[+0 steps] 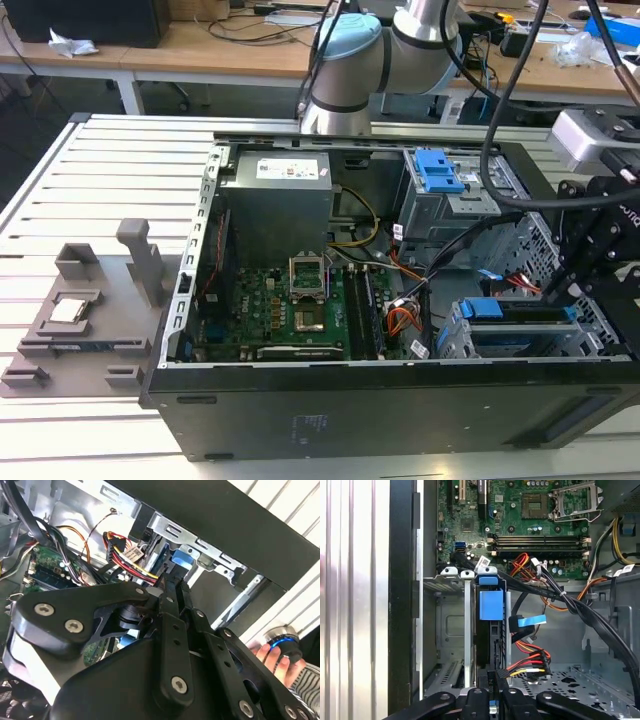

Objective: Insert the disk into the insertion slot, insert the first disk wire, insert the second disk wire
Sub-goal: 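Insert the first disk wire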

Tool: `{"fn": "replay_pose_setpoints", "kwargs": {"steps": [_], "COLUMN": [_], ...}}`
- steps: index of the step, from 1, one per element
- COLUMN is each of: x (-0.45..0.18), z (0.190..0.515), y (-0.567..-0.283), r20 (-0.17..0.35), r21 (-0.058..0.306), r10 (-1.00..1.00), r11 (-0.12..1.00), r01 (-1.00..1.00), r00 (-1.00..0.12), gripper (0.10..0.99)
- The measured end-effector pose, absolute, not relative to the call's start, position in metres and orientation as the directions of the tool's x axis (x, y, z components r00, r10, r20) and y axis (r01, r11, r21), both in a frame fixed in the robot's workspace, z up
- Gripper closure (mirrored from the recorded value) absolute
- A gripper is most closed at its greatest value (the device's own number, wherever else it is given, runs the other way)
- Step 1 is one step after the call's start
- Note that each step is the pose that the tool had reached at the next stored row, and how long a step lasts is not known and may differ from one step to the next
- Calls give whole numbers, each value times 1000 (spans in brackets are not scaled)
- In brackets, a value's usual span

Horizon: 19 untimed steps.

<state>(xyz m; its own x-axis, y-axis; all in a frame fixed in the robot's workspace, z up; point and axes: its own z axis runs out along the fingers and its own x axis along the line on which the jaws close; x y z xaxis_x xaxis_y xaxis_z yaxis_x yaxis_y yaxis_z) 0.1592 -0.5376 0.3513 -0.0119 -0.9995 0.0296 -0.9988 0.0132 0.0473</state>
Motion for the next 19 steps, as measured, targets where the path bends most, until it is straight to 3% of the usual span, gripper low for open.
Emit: {"fn": "replay_pose_setpoints", "kwargs": {"steps": [19], "x": [156], "z": [338], "y": [-532], "r20": [22], "r21": [47], "r10": [-1000], "r11": [13], "r01": [-999], "r00": [-12], "gripper": [918]}}
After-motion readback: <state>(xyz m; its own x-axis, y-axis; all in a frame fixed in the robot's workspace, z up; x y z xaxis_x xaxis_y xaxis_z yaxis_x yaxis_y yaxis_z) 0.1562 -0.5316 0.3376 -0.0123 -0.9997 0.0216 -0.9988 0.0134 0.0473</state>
